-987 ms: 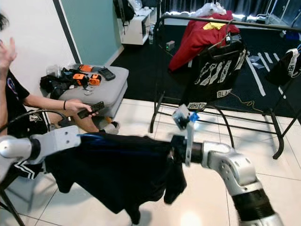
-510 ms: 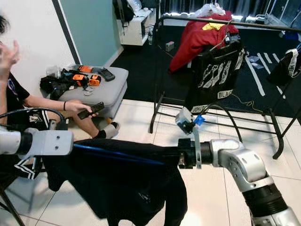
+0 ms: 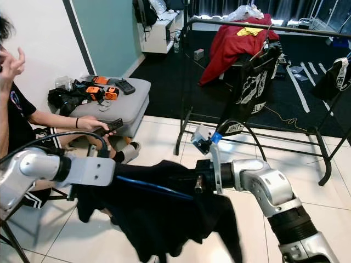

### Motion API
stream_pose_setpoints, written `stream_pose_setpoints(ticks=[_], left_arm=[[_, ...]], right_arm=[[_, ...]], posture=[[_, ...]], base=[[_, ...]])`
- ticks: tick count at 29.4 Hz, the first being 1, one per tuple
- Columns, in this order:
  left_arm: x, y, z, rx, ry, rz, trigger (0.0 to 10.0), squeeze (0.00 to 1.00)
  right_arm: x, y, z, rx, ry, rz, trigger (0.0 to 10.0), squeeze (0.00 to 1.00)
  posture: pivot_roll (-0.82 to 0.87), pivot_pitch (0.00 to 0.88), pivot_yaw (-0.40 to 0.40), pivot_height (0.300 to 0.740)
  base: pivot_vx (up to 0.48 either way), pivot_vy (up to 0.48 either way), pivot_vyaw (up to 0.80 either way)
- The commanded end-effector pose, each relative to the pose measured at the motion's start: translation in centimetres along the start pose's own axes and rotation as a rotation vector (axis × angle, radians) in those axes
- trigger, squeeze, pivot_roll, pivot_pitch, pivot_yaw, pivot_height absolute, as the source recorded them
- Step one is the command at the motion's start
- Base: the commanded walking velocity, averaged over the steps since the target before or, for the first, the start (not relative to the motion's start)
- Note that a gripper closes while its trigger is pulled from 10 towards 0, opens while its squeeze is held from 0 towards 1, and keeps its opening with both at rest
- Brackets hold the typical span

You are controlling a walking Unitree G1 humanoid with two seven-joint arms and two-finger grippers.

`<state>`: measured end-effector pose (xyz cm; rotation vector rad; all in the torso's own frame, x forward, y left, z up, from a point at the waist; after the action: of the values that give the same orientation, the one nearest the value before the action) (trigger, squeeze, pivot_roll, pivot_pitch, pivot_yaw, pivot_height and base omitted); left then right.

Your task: Hang hanger

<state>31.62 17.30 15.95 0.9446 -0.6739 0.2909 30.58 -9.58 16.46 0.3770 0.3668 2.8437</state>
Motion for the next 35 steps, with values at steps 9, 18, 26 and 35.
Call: stream_pose_setpoints(ticks=[9,18,26,35], left_arm=[[0.1,2.2,-5.1,0.224,0.023,0.043,10.0,0.0],[-2.3,0.3,-4.1,0.209,0.069,0.002,10.0,0.0],[-3.3,-2.1,-3.3,0.191,0.133,0.013,10.0,0.0],[-3.0,-2.0,-3.7,0.216,0.156,0.05,10.0,0.0]], right_arm=[[-0.7,0.5,0.3,0.001,0.007,-0.039,0.0,0.0],[-1.0,-0.7,0.6,-0.012,-0.015,-0.062,0.0,0.0],[-0.7,-1.7,1.1,-0.05,-0.045,-0.065,0.0,0.0],[0.1,-2.5,1.1,-0.062,-0.069,-0.038,0.0,0.0]], posture=[[-0.08,0.048,0.018,0.74],[-0.07,0.052,0.011,0.74],[-0.07,0.054,0.013,0.74],[-0.06,0.052,0.017,0.74]], base=[[0.0,0.0,0.0],[0.0,0.0,0.0],[0.0,0.0,0.0],[0.0,0.0,0.0]])
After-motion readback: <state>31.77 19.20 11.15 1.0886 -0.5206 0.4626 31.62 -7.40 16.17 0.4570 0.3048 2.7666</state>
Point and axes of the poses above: a point about 5 cm out from each wrist's last joint towards the gripper, its own y axis pointing back from the gripper into the wrist, its own z axis along the axis of the wrist's last joint, x = y × z, the point moved 4 cm from there along -y, pointing out of the wrist towards the gripper, and after that the axes turned 1 degree about y, right-handed, at the moved point
